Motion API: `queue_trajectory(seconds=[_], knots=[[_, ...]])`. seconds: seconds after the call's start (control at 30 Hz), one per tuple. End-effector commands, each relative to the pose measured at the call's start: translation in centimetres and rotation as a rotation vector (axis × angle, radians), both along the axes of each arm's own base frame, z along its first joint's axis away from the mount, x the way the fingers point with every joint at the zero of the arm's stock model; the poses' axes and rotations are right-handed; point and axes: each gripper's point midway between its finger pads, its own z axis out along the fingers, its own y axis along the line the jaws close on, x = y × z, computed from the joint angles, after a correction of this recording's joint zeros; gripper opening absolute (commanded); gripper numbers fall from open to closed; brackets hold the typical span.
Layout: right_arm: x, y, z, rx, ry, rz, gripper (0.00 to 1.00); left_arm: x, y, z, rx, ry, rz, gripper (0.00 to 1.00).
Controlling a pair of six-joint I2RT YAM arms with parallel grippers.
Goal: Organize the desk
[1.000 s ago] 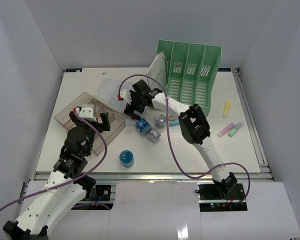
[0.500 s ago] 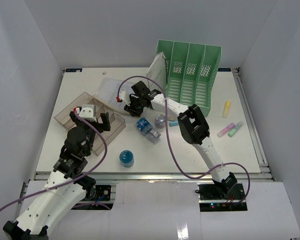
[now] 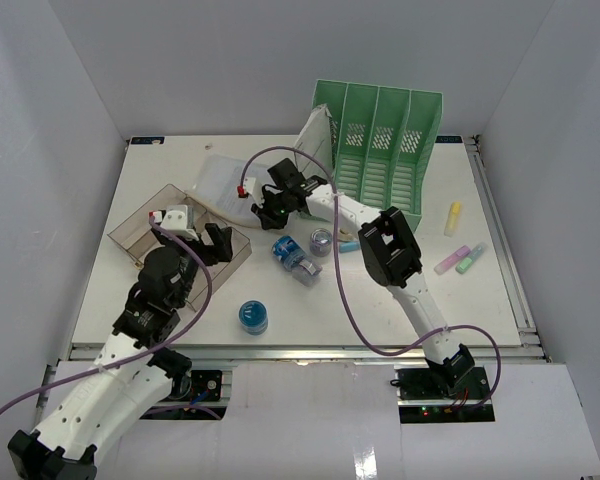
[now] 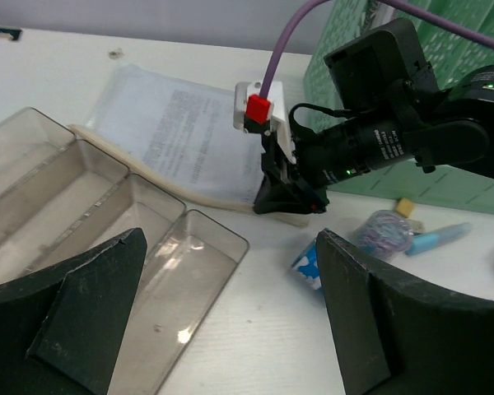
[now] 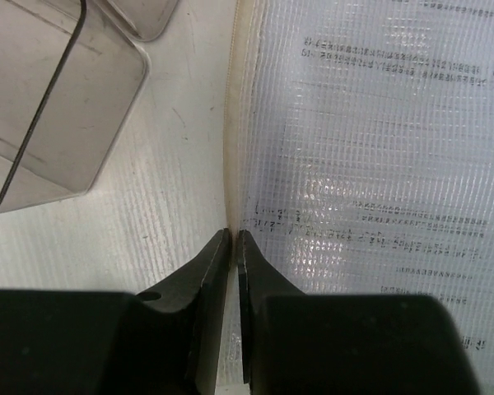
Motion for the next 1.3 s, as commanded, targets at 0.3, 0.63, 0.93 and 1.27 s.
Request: queue_trajectory(seconds=[0.3, 0.63, 0.93, 1.27], knots=[[-0.3, 0.2, 11.7, 0.238, 0.024, 0.003, 0.12, 0.4, -3.1, -3.3, -0.481, 0.192, 0.028, 0.89], [-0.6, 0.4, 14.6, 0.295, 0.018, 0.013, 0.10, 3.8, -3.7, -4.3, -0.700, 0.278, 0.100, 0.83], [-1.3, 0.0, 15.9, 0.322, 0.027, 0.025, 0.10, 9.3, -2.6, -6.4, -0.844, 0.389, 0.063, 0.76], [-2.6, -0.2, 16.3, 0.342, 0.060, 0.046, 0.10, 14.3, -1.9, -6.3, -0.898, 0.407, 0.078, 0.76]])
